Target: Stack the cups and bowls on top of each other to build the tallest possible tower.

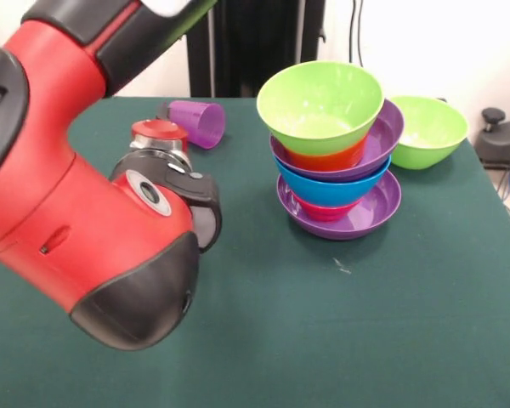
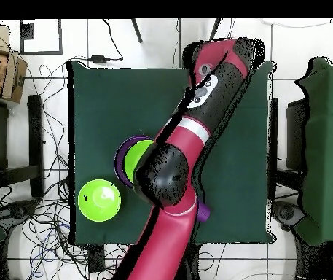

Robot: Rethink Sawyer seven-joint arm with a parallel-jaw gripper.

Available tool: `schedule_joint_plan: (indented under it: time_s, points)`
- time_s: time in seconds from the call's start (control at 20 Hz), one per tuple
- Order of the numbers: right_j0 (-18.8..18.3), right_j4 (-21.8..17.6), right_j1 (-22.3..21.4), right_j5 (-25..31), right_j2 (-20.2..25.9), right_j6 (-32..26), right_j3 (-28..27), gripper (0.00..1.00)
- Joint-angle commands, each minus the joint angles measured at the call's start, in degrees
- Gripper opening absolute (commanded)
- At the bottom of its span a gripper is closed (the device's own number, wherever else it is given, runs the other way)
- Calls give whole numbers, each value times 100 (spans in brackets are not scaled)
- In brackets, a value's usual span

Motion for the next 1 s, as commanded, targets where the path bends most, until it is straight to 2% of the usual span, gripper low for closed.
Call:
schedule_joint_plan:
  time_s: [0.05, 0.2, 0.25, 0.3, 0.35, 0.45, 0.5, 0.6, 0.75, 0.8, 0.85, 0.9, 1.0]
  points:
    - [377, 1398, 330, -42, -1118, 5012, 823, 100]
    - [455, 1592, 447, -212, -1354, 5919, 1174, 100]
    - [550, 1619, 555, -370, -1510, 6662, 1460, 100]
    - [594, 1774, 645, -488, -1547, 7178, 1625, 100]
    - [673, 2025, 801, -674, -1587, 8015, 1895, 100]
    - [764, 2152, 927, -817, -1650, 8806, 2073, 100]
    - [795, 2085, 933, -794, -1629, 8833, 2071, 100]
    - [910, 1622, 887, -653, -1509, 8520, 2004, 100]
    - [1126, 589, 783, -556, -1179, 7445, 1791, 100]
    - [1166, 221, 710, -406, -948, 6932, 1613, 100]
    - [1248, -322, 646, -216, -749, 6262, 1424, 100]
    - [1277, -556, 639, -93, -747, 6280, 1327, 100]
    - [1469, -988, 562, -148, -408, 5710, 1193, 100]
